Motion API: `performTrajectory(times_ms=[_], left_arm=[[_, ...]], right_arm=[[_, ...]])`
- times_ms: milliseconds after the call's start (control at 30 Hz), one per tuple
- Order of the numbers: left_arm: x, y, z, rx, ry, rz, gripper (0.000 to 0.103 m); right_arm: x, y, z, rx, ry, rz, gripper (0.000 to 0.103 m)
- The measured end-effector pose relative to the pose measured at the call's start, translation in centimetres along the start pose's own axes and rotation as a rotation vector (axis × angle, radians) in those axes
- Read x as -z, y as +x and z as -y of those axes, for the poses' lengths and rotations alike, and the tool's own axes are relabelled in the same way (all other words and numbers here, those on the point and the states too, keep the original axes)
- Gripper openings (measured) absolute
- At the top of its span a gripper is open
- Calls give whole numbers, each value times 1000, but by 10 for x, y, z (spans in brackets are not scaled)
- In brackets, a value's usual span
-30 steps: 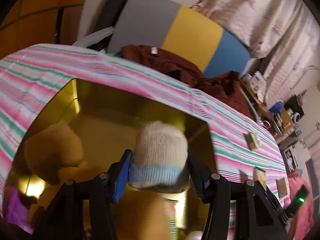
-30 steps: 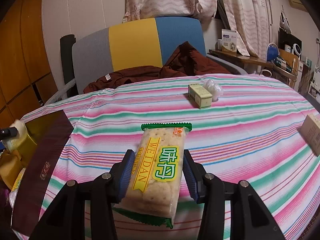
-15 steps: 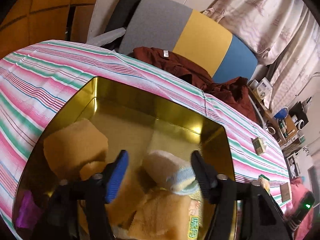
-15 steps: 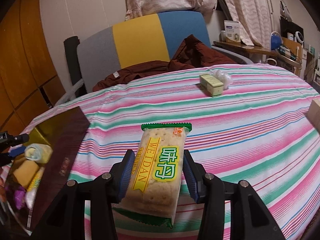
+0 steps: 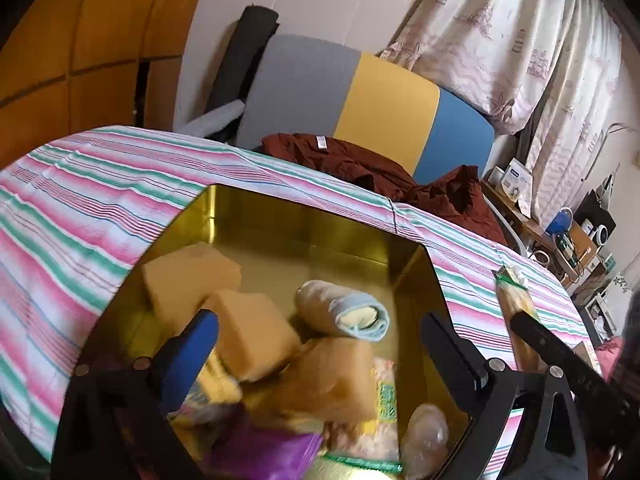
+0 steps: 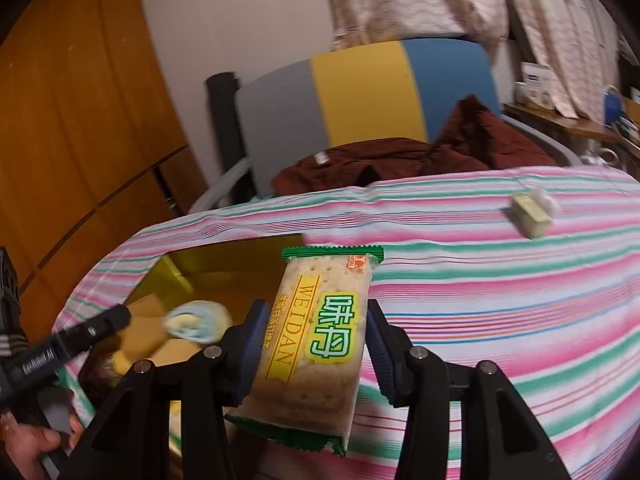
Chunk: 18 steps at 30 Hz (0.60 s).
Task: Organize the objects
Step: 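Release the knit sock with the left gripper while the right gripper drops the WEIDAN pack into the tray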
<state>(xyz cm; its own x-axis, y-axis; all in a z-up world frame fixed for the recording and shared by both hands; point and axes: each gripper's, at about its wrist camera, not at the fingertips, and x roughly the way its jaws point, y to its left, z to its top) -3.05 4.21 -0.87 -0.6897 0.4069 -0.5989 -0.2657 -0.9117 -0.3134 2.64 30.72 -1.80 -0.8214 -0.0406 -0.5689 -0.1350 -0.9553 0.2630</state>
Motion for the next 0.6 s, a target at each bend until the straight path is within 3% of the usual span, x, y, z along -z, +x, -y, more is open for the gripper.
performTrajectory(times_ms=[133,267,600], left_arm=[[9,-15,-9,-21,-1,34,103],[17,-24,-20,-25,-15,37,103],[22,-32,-44,-22,-103,28,103]], right_arm=[[-3,13,-35,-27,-73,-38,48],[0,34,-65,0,-158,-90,48],[8,68,-89,75,-228,-164,48]])
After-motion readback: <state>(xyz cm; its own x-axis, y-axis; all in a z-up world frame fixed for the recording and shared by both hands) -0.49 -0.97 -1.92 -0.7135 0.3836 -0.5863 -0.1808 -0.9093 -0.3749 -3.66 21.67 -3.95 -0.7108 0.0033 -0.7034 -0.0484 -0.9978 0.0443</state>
